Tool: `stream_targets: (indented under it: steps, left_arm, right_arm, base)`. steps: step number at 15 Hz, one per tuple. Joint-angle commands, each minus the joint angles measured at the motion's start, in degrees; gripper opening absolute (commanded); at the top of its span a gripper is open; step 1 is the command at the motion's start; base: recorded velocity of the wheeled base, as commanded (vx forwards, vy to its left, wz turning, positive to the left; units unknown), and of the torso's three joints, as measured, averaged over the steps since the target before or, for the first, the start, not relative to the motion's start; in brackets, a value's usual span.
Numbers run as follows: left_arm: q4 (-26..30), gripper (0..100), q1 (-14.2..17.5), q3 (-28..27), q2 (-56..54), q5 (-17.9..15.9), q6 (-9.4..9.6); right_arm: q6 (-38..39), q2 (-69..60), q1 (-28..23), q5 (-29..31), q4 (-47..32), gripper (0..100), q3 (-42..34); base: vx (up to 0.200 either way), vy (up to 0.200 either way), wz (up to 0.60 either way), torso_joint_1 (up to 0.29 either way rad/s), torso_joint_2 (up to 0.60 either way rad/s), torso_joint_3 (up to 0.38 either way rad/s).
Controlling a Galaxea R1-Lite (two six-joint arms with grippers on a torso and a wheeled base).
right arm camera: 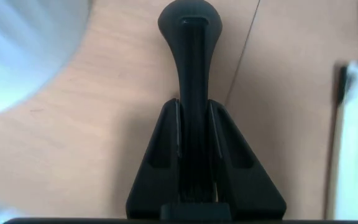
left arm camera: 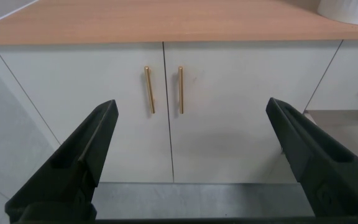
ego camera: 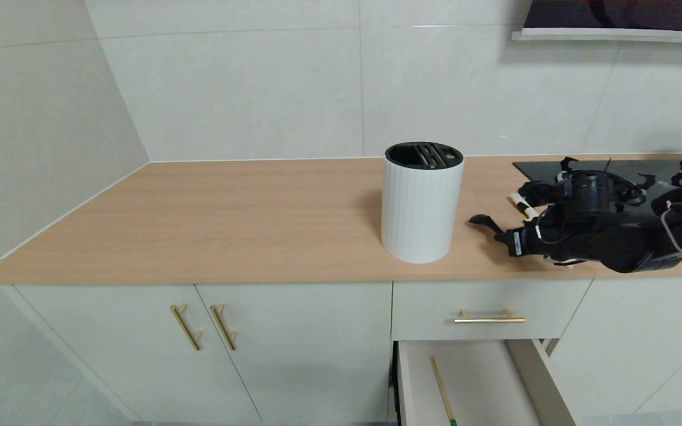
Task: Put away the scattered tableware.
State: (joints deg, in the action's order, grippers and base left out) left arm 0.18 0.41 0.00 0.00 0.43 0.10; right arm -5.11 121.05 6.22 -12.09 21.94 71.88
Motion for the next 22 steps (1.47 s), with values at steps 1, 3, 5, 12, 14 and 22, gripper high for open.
stream_targets:
  steps: [1,3,5,12,14,22]
  left_arm:
    - [-0.01,100,0.02,0.00,0.09,0.01,-0.01]
    - [-0.01,100,0.02,0.00,0.09,0.01,-0.01]
    - [-0.01,100,0.02,0.00,0.09,0.01,-0.01]
    - [-0.01,100,0.02,0.00,0.09,0.01,-0.01]
    - [-0.01,100,0.02,0.00,0.09,0.01,-0.01]
    - [-0.01,100,0.02,0.00,0.09,0.01,-0.01]
  right_arm:
    - [4.40,-9.61,3.27,3.30,-10.08,0,1.95]
    - [10.56,-14.62,6.26,8.75,-21.24,0,3.71]
    - [13.11,-18.22,7.05,10.34,-25.72,0,3.27]
    - [19.17,-29.12,10.04,16.05,-29.94,0,-7.72]
    - [19.70,-30.88,11.01,16.05,-29.50,0,-10.88]
    - [19.26,-33.43,12.33,16.05,-20.98,0,-22.57]
  base:
    - [0.000,0.000,0.00,0.000,0.00,0.000]
    - [0.000,0.000,0.00,0.000,0.00,0.000]
    - [0.000,0.000,0.00,0.000,0.00,0.000]
    - [0.000,0.000,0.00,0.000,0.00,0.000]
    - [0.000,0.000,0.00,0.000,0.00,0.000]
    - [0.000,0.000,0.00,0.000,0.00,0.000]
